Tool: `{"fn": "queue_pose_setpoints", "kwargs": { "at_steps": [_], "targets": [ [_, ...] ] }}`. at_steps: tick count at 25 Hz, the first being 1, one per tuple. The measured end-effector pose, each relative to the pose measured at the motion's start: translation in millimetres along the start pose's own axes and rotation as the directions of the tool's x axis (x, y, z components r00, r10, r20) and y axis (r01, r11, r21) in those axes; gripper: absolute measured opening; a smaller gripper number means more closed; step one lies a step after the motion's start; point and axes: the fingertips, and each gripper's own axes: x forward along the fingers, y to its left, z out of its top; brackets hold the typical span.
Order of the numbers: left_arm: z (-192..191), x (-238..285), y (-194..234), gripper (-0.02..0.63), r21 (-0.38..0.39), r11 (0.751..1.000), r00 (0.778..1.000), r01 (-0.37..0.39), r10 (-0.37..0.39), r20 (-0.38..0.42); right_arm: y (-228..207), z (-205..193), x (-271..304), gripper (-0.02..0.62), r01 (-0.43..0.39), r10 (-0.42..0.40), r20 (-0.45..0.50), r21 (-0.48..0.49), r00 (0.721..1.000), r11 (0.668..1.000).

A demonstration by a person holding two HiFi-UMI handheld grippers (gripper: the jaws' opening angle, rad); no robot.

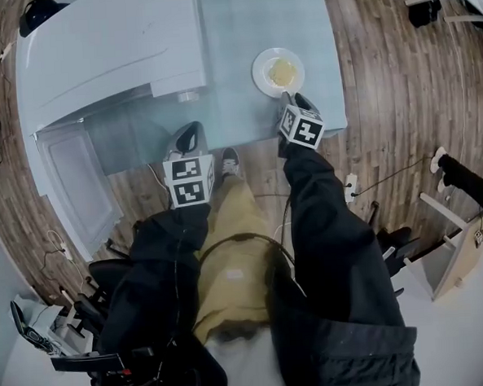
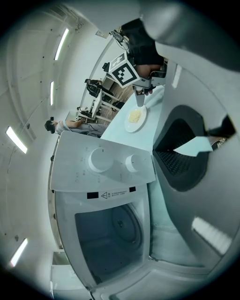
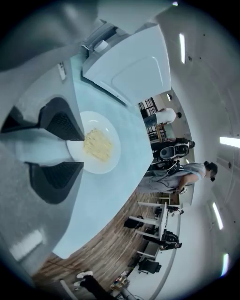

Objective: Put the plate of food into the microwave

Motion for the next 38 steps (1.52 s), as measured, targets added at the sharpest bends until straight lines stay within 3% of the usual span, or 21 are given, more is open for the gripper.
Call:
{"fn": "queue_pose_setpoints", "kwargs": {
  "at_steps": [6, 10, 14, 19, 25, 29, 34, 38],
  "targets": [
    [-2, 4, 1, -0.002, 0.001, 1.000, 1.000, 0.001, -0.001, -0.010, -14, 0, 11, 0.153, 0.008, -0.004, -0.022, 0.155, 1.000, 0.988],
    [-2, 3, 2, -0.002, 0.001, 1.000, 1.000, -0.003, 0.003, -0.010, -17, -1, 15, 0.153, -0.033, 0.038, -0.009, 0.320, 0.999, 0.947],
    [-2, 2, 4, -0.002, 0.001, 1.000, 1.000, -0.008, 0.008, -0.011, -21, -2, 16, 0.148, -0.078, 0.072, 0.032, 0.489, 0.997, 0.869],
    [-3, 0, 5, -0.002, 0.001, 1.000, 1.000, -0.009, 0.009, -0.011, -26, -3, 16, 0.091, -0.210, 0.159, 0.137, 0.663, 0.978, 0.719],
    [-8, -3, 5, -0.002, 0.006, 1.000, 1.000, -0.009, 0.009, -0.017, -23, -6, 16, 0.063, -0.324, 0.292, 0.173, 0.716, 0.941, 0.618],
    [-11, -4, 7, -0.002, 0.006, 1.000, 1.000, -0.012, 0.012, -0.021, -22, -7, 20, 0.055, -0.338, 0.366, 0.143, 0.761, 0.920, 0.554],
    [-11, -5, 8, -0.002, 0.006, 1.000, 1.000, -0.017, 0.017, -0.021, -21, -8, 25, 0.032, -0.299, 0.375, 0.088, 0.776, 0.923, 0.555],
    [-11, -6, 7, -0.002, 0.007, 1.000, 1.000, -0.014, 0.014, -0.018, -17, -6, 21, 0.023, -0.325, 0.362, 0.140, 0.789, 0.922, 0.522]
  ]
}}
